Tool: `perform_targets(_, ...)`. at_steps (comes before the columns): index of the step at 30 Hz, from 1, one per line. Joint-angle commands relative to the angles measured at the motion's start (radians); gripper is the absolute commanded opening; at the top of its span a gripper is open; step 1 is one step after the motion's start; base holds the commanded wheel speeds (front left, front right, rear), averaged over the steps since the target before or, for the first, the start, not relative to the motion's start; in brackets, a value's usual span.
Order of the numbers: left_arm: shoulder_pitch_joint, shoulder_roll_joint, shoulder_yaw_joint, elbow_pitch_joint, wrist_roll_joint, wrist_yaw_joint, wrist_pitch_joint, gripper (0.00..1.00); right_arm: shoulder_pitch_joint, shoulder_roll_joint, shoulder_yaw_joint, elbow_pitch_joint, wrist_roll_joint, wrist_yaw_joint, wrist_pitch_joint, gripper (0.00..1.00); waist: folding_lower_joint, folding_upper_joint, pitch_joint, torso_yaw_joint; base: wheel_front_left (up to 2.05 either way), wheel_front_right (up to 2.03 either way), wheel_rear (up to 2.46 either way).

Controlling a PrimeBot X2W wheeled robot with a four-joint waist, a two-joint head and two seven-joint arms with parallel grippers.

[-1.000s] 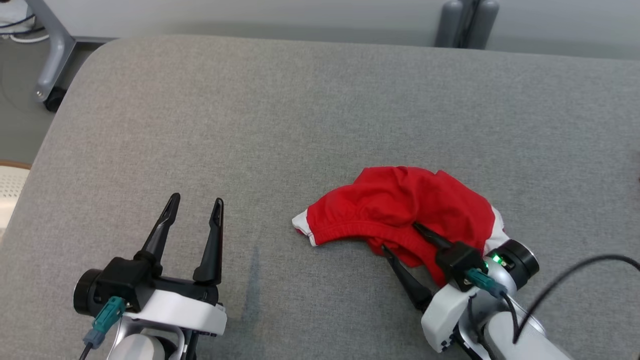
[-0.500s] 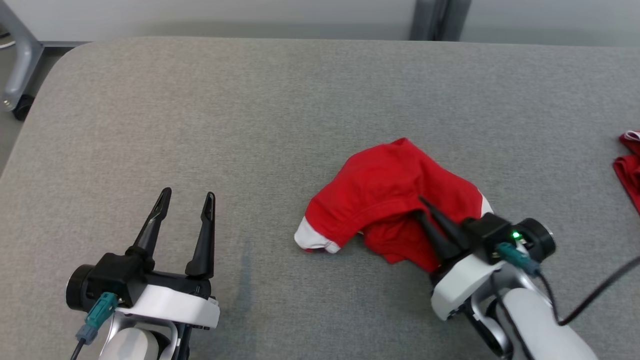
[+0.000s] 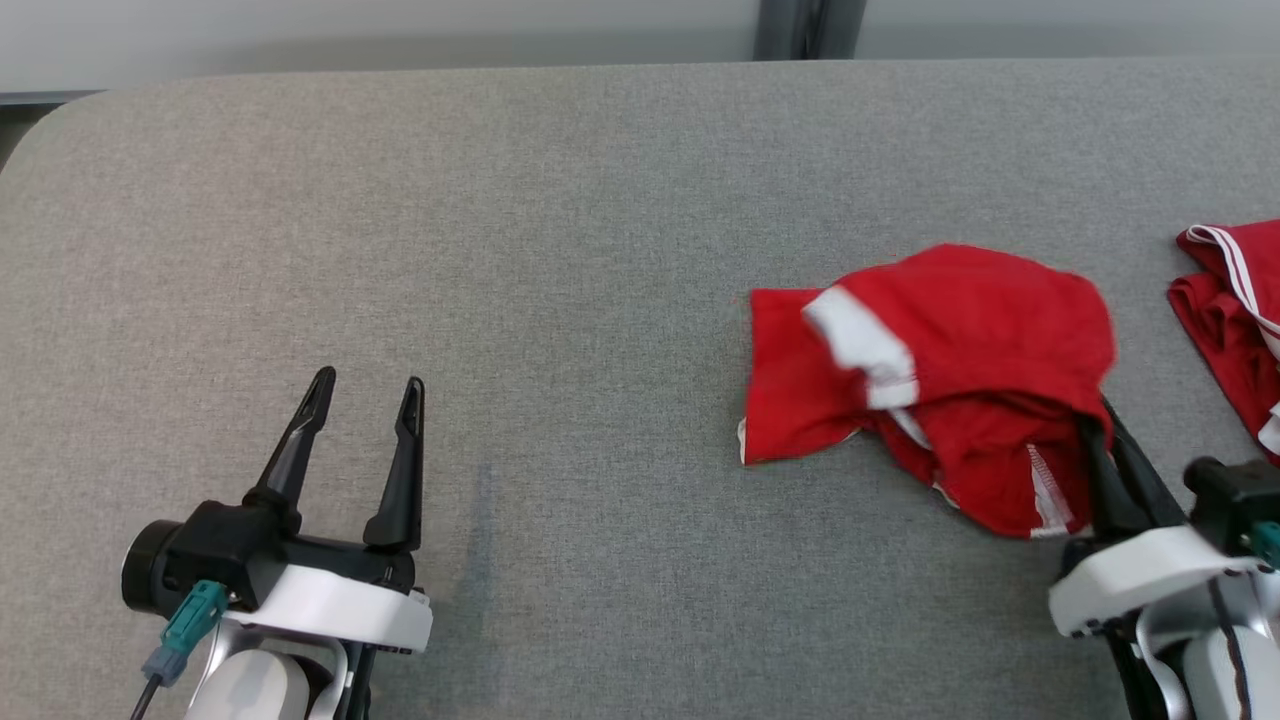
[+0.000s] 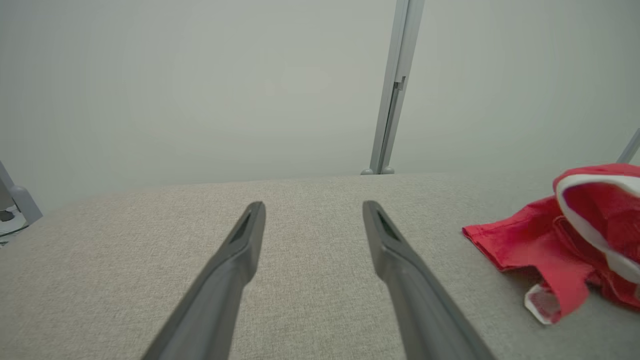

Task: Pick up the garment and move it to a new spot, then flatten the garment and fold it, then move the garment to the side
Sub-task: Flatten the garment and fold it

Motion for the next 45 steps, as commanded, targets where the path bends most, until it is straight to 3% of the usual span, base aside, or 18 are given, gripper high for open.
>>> perform_targets(1, -0.021, 0.009, 0.001, -0.003, 0.003, 0.0, 0.0, 1.0, 0.024, -0.001, -0.034, 0.019, 0.008, 0.0, 0.002, 0.0, 0.0, 0.0, 0.002, -0.002, 0.0, 0.0, 0.0)
perform_targets(9, -0.017, 0.012, 0.001, 0.001, -0.006, 0.0, -0.001, 1.0, 0.033, 0.026, -0.05, 0.102, 0.032, 0.0, -0.005, 0.0, 0.0, 0.0, 0.004, -0.009, 0.0, 0.0, 0.0)
perform_targets(11, -0.018, 0.013, -0.001, 0.003, -0.005, 0.002, -0.002, 1.0, 0.026, 0.035, -0.041, 0.102, 0.039, 0.0, -0.018, 0.81, 0.0, 0.0, 0.002, -0.012, 0.0, 0.0, 0.0)
perform_targets(12, -0.018, 0.013, -0.002, 0.004, -0.005, 0.003, -0.002, 1.0, 0.027, 0.039, -0.035, 0.098, 0.04, 0.0, -0.023, 1.0, 0.0, 0.0, -0.001, -0.013, 0.0, 0.0, 0.0)
perform_targets(22, 0.012, 0.014, 0.001, 0.0, -0.014, 0.019, -0.003, 1.0, 0.082, 0.066, 0.009, -0.082, 0.003, 0.0, -0.087, 1.0, 0.0, 0.0, -0.051, -0.023, 0.0, 0.0, 0.0)
perform_targets(29, 0.059, 0.015, 0.008, -0.007, -0.023, 0.036, -0.004, 1.0, 0.138, 0.076, 0.033, -0.207, -0.028, 0.0, -0.06, 1.0, 0.0, 0.0, -0.105, -0.031, 0.0, 0.0, 0.0)
perform_targets(45, 0.144, 0.028, -0.004, -0.041, -0.033, 0.061, 0.019, 1.0, 0.228, 0.083, 0.019, -0.295, -0.044, 0.0, 0.01, 1.0, 0.0, 0.0, -0.145, -0.032, 0.0, 0.0, 0.0)
